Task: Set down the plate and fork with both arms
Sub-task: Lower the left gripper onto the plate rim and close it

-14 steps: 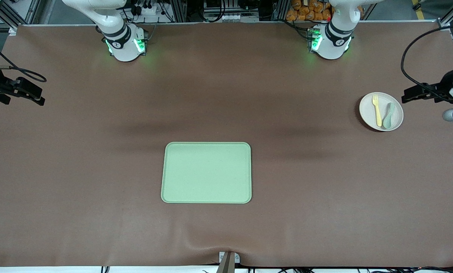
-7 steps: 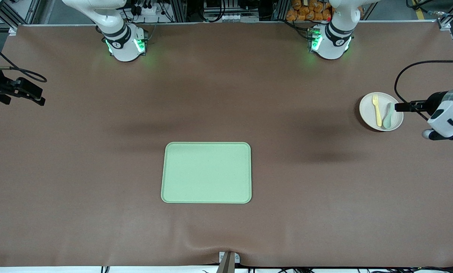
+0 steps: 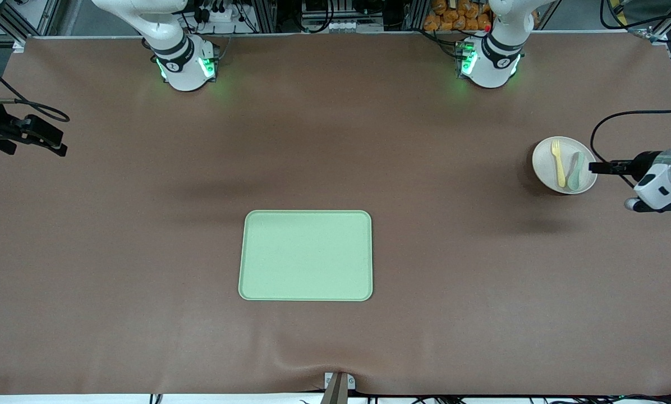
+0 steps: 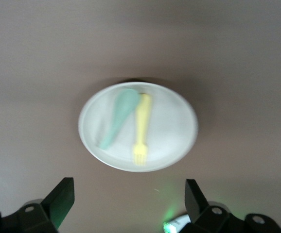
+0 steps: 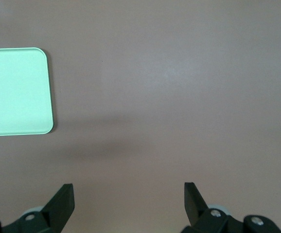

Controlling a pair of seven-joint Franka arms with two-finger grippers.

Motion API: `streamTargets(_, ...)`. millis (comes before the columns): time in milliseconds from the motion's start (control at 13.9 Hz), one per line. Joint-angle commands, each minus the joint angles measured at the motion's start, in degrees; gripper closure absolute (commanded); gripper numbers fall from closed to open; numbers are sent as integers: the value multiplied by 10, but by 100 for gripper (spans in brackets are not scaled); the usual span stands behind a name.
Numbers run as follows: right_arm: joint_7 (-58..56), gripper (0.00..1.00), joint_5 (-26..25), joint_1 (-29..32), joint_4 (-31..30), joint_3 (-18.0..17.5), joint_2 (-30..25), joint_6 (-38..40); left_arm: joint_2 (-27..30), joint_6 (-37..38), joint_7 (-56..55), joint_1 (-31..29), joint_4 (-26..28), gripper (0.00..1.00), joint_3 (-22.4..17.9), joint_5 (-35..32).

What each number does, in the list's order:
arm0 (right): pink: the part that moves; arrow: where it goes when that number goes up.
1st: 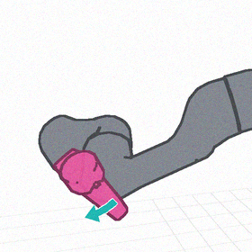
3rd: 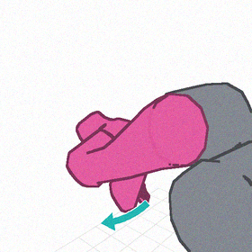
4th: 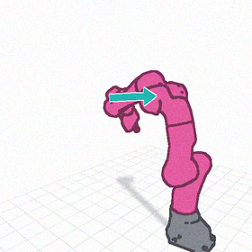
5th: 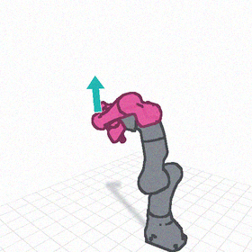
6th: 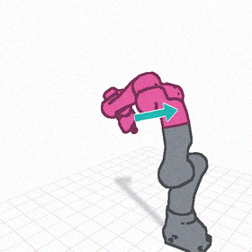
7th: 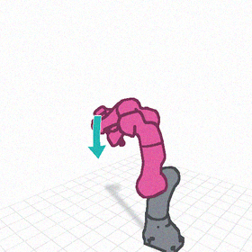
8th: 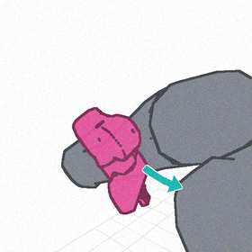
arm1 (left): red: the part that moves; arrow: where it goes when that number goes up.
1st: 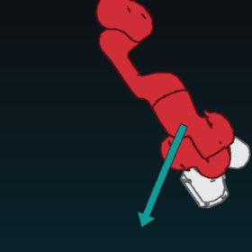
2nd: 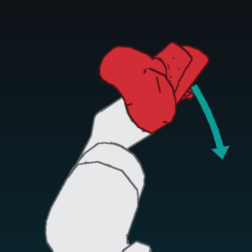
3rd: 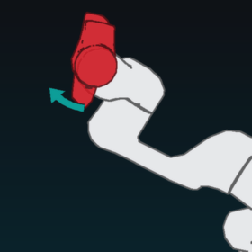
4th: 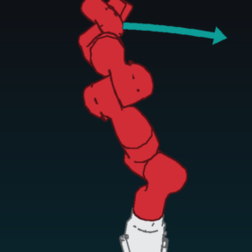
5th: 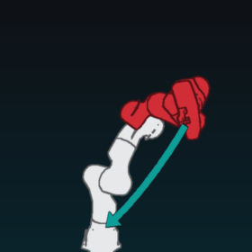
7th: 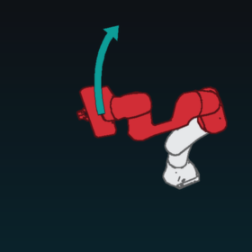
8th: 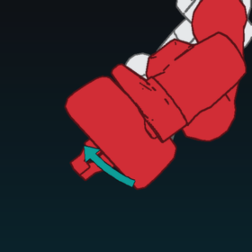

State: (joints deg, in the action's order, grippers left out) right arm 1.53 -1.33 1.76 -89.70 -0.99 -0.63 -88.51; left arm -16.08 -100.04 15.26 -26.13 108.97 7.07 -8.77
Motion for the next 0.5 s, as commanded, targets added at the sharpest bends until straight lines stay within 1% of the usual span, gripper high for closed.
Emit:
streamTargets(0,-7,0,-10,3,0,-2,-1,4,-20,-69,92,-69,31,0,8,-26)
streamTargets(215,-7,0,-10,3,0,-2,-1,4,-81,-145,196,-128,32,0,8,-26)
streamTargets(430,-7,0,-10,3,0,-2,-1,4,-99,-185,205,-134,52,0,8,-26)
